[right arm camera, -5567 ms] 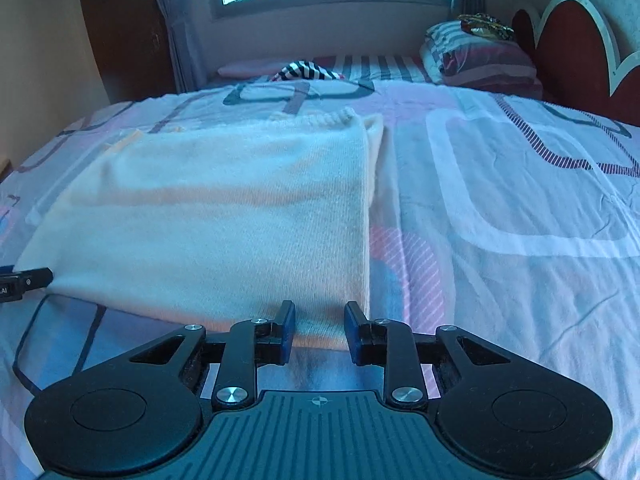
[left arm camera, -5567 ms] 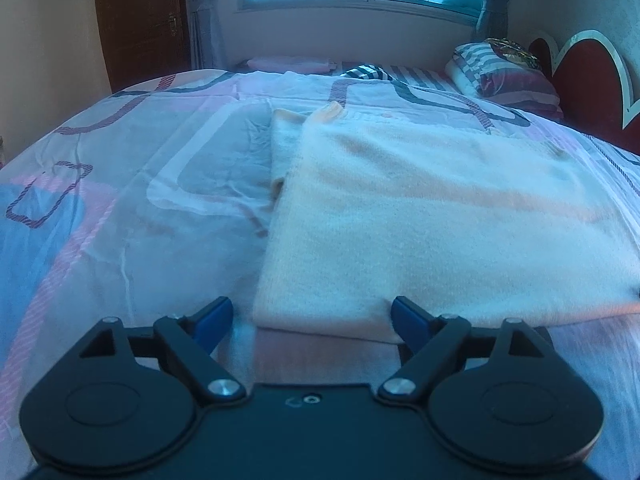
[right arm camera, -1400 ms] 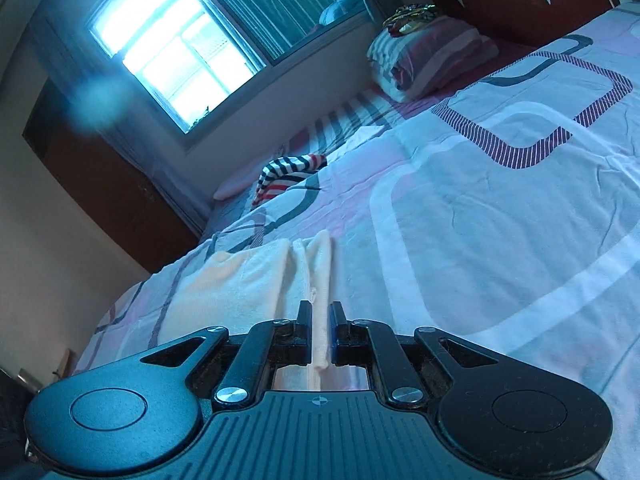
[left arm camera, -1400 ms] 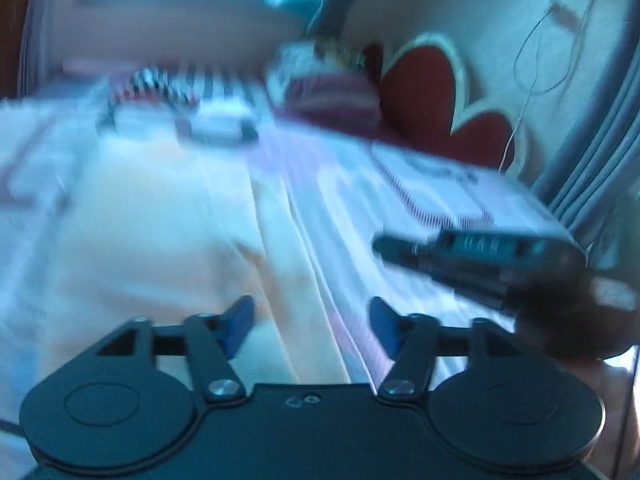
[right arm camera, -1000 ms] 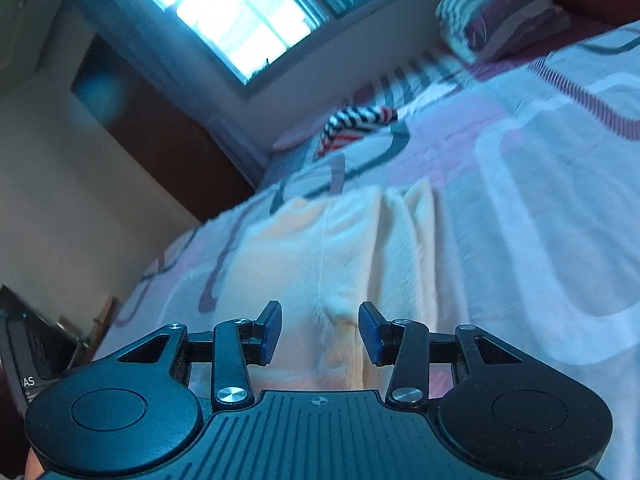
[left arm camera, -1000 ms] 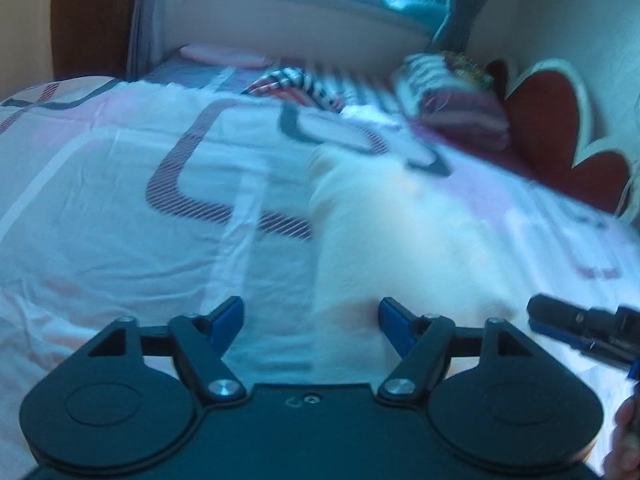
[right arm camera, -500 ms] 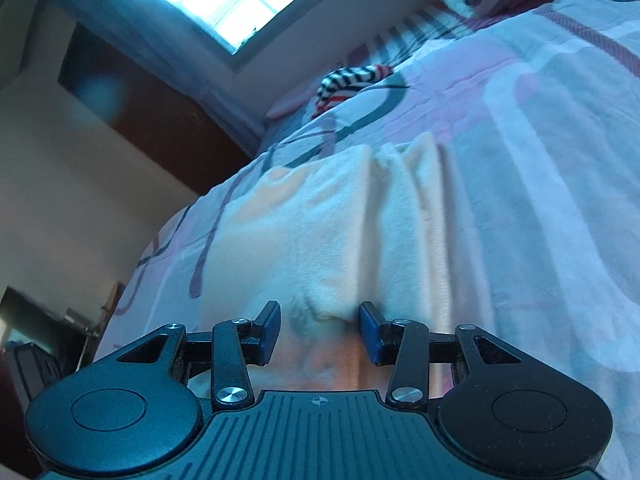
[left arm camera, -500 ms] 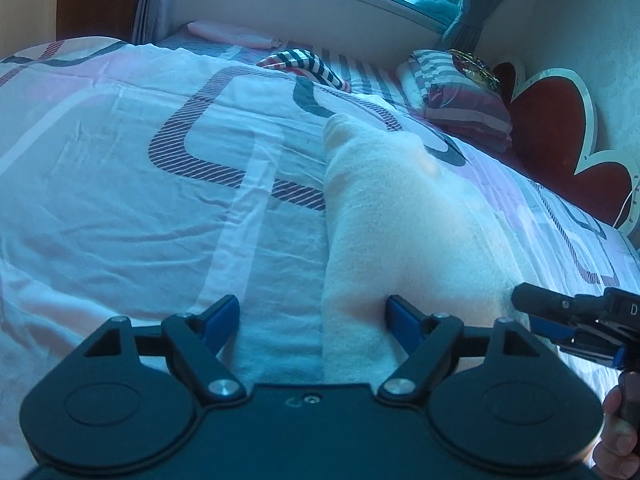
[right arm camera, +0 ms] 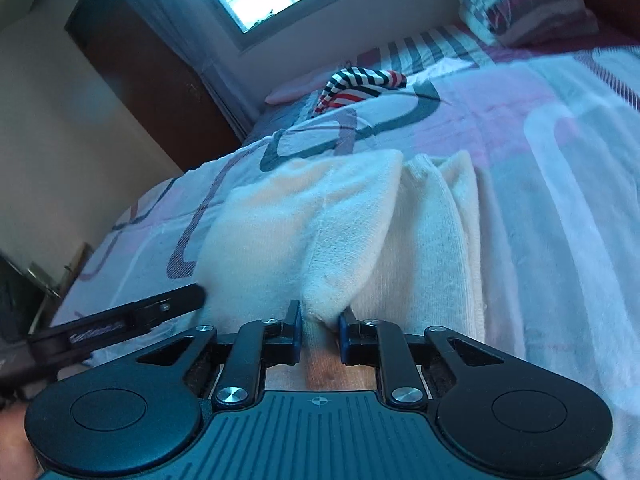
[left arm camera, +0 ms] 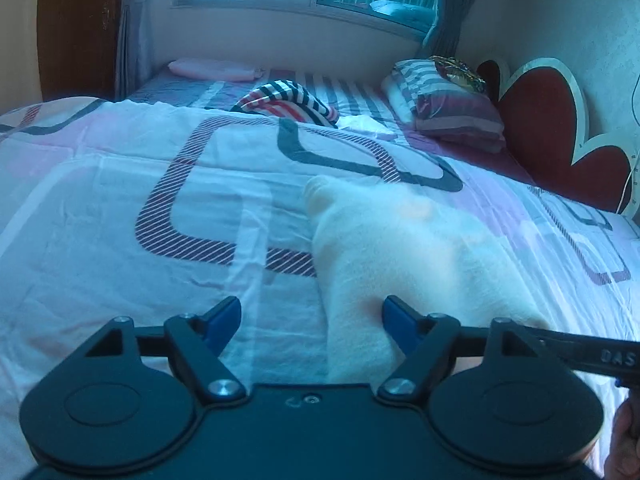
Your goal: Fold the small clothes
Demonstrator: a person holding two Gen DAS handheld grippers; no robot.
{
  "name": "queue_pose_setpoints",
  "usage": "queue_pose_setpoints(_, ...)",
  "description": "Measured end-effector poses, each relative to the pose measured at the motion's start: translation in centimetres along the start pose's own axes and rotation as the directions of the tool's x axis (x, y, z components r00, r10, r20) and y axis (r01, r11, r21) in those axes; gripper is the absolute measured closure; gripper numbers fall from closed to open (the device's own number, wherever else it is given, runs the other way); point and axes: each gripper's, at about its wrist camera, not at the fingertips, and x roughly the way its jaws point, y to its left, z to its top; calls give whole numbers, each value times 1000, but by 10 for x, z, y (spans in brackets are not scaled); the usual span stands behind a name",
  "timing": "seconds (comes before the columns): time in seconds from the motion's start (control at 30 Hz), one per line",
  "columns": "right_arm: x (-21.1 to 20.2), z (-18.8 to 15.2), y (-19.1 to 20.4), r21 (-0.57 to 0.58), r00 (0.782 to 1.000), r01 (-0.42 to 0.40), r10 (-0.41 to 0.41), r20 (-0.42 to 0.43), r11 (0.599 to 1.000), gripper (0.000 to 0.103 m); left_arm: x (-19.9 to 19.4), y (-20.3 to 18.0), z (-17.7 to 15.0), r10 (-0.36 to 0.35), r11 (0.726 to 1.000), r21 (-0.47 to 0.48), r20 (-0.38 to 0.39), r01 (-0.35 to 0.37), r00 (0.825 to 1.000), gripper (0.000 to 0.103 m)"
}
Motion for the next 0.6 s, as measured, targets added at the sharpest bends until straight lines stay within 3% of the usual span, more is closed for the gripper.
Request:
queue_pose_setpoints(0.2, -33, 12, -1, -47, 999, 27, -25, 44, 999, 88, -7, -26, 3, -52, 997, 53, -5, 53, 999, 30)
queue_pose_setpoints(0.33, -23, 8, -34, 16, 997, 67, -66, -48, 998, 88, 10, -45, -4, -35, 993, 110, -71, 42, 997, 28)
queue_pose_setpoints(0.4, -19, 5, -47, 69, 998, 28, -25, -51, 997, 88, 15, -44, -9, -28, 994, 105, -78, 36, 997, 23)
queue_pose_setpoints(0.6, -24, 4, -55, 113, 999, 4, -1, -34, 994, 88, 18, -39, -13, -30, 994, 105, -74, 38, 997, 15)
